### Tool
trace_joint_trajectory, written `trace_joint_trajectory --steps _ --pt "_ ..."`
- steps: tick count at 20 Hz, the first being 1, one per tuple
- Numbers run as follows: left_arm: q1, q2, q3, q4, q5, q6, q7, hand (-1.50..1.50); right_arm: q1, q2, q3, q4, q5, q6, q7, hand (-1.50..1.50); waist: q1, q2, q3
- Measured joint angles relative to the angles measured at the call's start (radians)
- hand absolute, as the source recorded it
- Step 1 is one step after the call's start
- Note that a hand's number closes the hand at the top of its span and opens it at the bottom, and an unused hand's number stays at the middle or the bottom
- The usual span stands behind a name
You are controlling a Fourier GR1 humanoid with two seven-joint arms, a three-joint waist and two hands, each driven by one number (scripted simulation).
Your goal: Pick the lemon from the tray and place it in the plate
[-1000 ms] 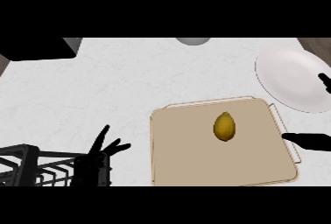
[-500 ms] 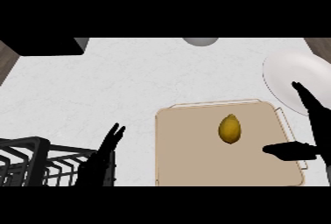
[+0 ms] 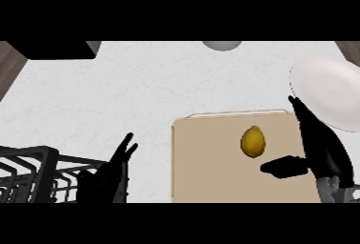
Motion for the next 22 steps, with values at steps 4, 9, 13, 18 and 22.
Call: trace_joint_trajectory --steps 4,9,13,18,22 --pt "0.015 -0.015 0.018 0.002 0.022 -0.026 -0.036 0.00 -0.022 0.055 0.036 0.021 0.036 0.000 0.021 -1.50 -0.001 -0.002 -0.001" --pt "0.039 -0.031 0.035 0.010 0.034 -0.049 -0.109 0.00 -0.045 0.092 0.067 0.055 0.095 0.007 0.048 -1.50 -0.005 -0.005 -0.003" --pt "0.049 -0.033 0.042 0.010 0.053 -0.065 -0.141 0.00 -0.059 0.104 0.076 0.095 0.131 0.022 0.069 -1.50 -0.008 -0.004 -0.002" --pt "0.056 -0.037 0.051 0.007 0.078 -0.073 -0.165 0.00 -0.060 0.133 0.086 0.153 0.166 0.025 0.073 -1.50 -0.010 -0.004 -0.005" --pt "0.058 -0.042 0.055 0.009 0.089 -0.079 -0.181 0.00 -0.075 0.161 0.085 0.215 0.174 0.024 0.063 -1.50 -0.007 -0.003 -0.004"
